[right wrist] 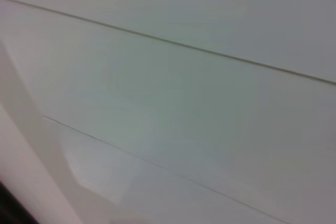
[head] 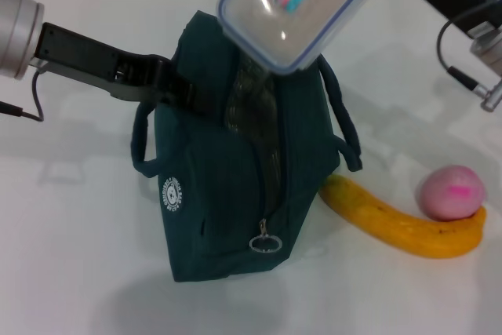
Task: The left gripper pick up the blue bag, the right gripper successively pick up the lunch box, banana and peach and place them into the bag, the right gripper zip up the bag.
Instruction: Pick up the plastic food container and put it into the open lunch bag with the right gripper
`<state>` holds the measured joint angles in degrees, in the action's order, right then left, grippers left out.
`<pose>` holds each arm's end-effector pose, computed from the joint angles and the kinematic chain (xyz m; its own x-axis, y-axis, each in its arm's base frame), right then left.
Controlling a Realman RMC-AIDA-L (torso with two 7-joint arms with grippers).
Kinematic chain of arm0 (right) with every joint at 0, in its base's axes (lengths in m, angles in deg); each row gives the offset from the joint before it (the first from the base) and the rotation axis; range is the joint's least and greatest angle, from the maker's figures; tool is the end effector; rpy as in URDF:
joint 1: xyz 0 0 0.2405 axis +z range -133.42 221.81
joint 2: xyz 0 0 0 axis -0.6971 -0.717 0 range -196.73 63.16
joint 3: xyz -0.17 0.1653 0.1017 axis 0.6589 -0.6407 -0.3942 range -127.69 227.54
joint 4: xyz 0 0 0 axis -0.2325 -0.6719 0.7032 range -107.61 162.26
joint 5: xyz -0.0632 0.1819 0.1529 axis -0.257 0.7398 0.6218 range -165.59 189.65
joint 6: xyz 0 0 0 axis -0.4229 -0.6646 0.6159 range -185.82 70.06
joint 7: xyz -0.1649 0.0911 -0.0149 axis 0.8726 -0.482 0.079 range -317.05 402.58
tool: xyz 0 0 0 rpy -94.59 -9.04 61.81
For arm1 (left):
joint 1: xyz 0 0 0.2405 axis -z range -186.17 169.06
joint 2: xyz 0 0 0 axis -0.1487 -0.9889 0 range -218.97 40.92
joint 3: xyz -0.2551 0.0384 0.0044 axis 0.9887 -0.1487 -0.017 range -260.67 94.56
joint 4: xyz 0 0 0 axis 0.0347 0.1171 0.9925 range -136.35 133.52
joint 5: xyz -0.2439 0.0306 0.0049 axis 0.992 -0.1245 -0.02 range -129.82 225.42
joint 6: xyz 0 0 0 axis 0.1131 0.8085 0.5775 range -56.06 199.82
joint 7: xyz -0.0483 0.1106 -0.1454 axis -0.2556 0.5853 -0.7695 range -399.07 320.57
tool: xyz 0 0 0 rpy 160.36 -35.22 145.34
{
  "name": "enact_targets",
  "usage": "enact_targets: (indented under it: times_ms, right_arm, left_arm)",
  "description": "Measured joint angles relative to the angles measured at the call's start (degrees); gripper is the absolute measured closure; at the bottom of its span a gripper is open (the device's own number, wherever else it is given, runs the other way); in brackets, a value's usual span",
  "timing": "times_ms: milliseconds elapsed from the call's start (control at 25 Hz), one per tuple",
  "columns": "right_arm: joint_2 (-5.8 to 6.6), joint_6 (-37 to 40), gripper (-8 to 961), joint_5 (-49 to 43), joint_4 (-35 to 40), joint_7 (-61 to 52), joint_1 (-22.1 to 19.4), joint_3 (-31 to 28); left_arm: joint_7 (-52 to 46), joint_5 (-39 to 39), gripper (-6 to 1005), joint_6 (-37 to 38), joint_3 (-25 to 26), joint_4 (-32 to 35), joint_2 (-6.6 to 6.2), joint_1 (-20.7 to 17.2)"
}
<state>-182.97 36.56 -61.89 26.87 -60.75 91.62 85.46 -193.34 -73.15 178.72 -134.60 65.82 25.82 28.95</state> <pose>0.1481 0.4222 -0.0332 -0.1672 -0.6843 -0.7098 -0.5207 -0.5501 0.6529 -0.1637 0.3857 0.0339 0.4456 0.8849 0.1354 0.8815 -0.4601 0.1058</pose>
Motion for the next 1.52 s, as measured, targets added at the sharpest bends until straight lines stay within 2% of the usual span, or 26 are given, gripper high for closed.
enact_targets:
  times_ms: [240,760,1080,1400,1520]
  right_arm:
    - [0.00,-2.9,807,0.0,0.4,0.7,-0.2,3.7]
    - [0.00,-4.3,796,-0.6,0.5,1.2,-0.2,6.2]
    - [0.00,-6.8,789,-4.2,0.8,1.1,3.8,8.4]
    - [-0.01,-6.7,782,-4.5,0.9,0.9,5.0,8.5]
    - [-0.01,-6.5,655,-4.5,0.9,0.6,5.0,8.5]
  left_arm:
    - [0.7,0.0,963,-0.2,0.2,0.0,-0.08,-0.4]
    - [0.8,-2.8,965,-2.4,0.4,0.0,-0.32,-0.7]
    - [1.4,-2.9,965,-2.5,0.4,0.0,-0.07,0.2]
    - [1.4,-2.9,966,-3.0,0.4,0.0,-0.08,0.2]
    - [1.4,-2.9,966,-3.2,0.4,0.0,-0.08,0.1]
